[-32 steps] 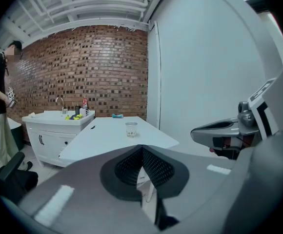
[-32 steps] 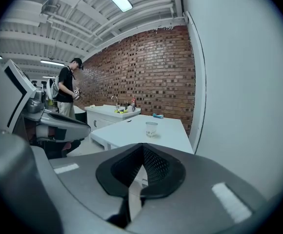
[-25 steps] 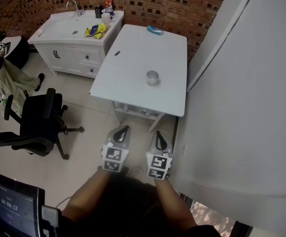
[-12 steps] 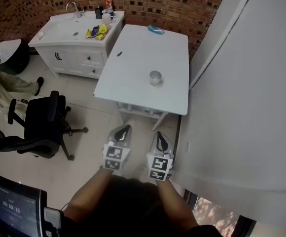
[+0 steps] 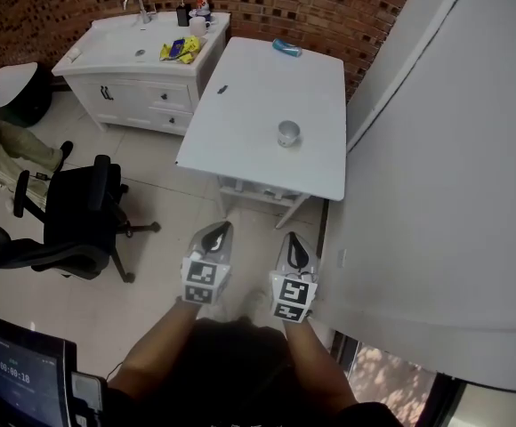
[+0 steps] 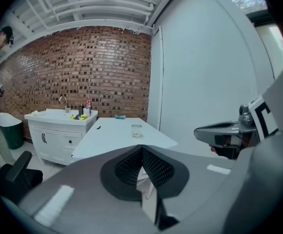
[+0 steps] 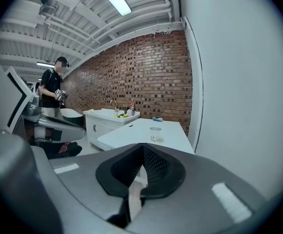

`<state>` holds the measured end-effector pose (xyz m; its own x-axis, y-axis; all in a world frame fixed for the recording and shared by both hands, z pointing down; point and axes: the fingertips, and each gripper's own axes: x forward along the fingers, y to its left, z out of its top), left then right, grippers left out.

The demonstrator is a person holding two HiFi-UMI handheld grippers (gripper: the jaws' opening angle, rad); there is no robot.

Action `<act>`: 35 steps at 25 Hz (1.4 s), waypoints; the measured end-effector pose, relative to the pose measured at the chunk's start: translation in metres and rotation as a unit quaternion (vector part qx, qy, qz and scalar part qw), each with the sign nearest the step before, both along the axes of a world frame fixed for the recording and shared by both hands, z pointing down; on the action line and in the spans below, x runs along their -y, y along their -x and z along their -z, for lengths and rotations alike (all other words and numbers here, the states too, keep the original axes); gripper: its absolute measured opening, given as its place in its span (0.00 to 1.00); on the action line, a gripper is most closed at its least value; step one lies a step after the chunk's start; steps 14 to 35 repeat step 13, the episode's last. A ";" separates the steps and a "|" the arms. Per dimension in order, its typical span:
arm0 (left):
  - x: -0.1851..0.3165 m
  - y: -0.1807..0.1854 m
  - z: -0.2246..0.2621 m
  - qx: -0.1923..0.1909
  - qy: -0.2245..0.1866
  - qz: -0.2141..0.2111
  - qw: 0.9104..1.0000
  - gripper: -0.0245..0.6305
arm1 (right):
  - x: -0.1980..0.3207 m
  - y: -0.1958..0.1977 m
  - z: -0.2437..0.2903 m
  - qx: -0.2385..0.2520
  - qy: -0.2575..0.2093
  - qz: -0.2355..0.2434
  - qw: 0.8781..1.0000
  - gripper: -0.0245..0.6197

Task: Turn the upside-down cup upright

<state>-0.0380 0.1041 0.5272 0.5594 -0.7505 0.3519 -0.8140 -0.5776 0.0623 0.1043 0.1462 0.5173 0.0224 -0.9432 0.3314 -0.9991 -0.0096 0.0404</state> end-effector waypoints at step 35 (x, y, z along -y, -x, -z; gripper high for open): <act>0.005 0.015 -0.005 -0.007 0.003 -0.016 1.000 0.04 | 0.002 0.026 -0.003 -0.008 -0.005 -0.003 1.000 0.05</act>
